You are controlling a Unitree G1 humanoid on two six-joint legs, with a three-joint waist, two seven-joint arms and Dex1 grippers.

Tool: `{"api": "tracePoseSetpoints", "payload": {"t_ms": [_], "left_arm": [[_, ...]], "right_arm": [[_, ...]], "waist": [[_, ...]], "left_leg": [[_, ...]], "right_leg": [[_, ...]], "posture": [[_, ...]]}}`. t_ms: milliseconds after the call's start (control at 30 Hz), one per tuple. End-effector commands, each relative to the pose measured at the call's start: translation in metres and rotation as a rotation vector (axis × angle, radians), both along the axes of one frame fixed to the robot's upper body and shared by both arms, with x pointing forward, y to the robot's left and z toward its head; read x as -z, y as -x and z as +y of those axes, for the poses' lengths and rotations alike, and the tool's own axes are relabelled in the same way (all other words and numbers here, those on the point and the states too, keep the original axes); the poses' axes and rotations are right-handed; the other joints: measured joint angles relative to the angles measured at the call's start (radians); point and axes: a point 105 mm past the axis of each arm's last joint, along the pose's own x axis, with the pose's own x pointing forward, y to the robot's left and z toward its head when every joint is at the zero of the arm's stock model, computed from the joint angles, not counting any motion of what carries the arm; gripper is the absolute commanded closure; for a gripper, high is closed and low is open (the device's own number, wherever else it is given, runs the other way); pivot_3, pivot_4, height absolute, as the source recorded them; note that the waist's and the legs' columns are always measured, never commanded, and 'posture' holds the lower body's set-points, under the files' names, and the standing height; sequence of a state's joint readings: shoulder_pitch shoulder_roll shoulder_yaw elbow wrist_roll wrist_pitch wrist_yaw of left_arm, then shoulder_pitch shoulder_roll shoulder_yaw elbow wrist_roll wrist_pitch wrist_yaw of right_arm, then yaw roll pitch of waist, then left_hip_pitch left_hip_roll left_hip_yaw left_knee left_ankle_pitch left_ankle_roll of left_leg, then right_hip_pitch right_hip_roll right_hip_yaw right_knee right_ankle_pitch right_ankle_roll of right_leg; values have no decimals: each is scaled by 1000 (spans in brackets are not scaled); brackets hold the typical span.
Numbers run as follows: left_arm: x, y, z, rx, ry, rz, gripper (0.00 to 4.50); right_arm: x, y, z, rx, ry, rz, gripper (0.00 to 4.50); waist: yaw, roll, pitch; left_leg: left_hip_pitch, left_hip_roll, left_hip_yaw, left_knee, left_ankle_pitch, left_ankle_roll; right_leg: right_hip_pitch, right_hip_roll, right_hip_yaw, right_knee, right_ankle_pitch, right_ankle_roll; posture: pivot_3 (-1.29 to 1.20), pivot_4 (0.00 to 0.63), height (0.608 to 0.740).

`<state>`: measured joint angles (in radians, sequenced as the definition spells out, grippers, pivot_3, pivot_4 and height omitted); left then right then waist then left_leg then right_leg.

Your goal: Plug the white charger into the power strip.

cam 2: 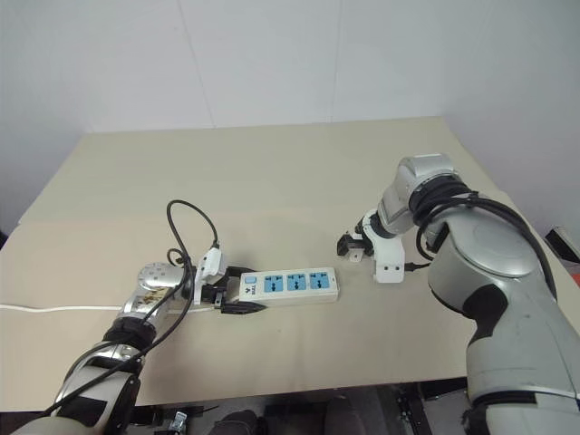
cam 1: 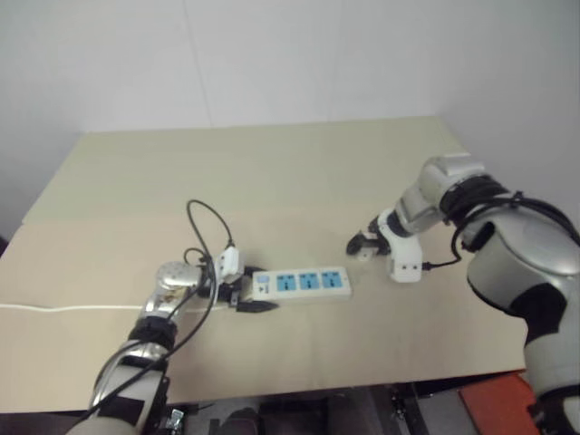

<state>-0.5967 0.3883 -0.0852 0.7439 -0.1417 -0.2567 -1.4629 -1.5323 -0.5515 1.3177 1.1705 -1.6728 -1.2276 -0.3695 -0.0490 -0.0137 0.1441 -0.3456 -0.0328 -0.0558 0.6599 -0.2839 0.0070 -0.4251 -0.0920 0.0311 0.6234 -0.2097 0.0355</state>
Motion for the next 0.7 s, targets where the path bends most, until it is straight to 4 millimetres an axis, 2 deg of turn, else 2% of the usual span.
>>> {"api": "tracePoseSetpoints", "payload": {"t_ms": [33,267,367,600,633,700], "left_arm": [[-10,-1,-3,6,31,-41,927],[-8,0,-2,-3,30,-44,927],[-8,0,-2,-5,27,-45,952],[-7,-1,-3,-6,21,-48,952],[-7,-1,-3,-5,19,-49,952],[-7,-2,-4,-4,18,-49,952]], "right_arm": [[-11,-6,5,-31,-16,-42,0],[-9,-3,4,-56,7,-15,0],[-9,-2,4,-65,6,-11,600],[-11,-4,6,-44,1,-19,3053],[-11,-4,5,-38,2,-21,3291],[-12,-5,5,-32,1,-26,3371]], "waist": [[0,0,0],[-3,0,0],[-3,0,0],[-11,1,0],[-12,1,0],[-15,1,0]], "left_leg": [[0,0,0,0,0,0],[1,0,0,0,0,0],[1,0,0,0,0,0],[1,0,0,0,0,0],[1,0,0,0,0,0],[1,0,0,0,0,0]], "right_leg": [[0,0,0,0,0,0],[0,0,0,1,0,0],[0,0,0,1,0,0],[0,0,1,1,0,0],[0,0,1,1,0,0],[0,0,1,1,0,0]], "posture": [[0,150,740],[0,150,740],[0,150,740],[0,150,740],[0,150,740],[0,150,740]]}}
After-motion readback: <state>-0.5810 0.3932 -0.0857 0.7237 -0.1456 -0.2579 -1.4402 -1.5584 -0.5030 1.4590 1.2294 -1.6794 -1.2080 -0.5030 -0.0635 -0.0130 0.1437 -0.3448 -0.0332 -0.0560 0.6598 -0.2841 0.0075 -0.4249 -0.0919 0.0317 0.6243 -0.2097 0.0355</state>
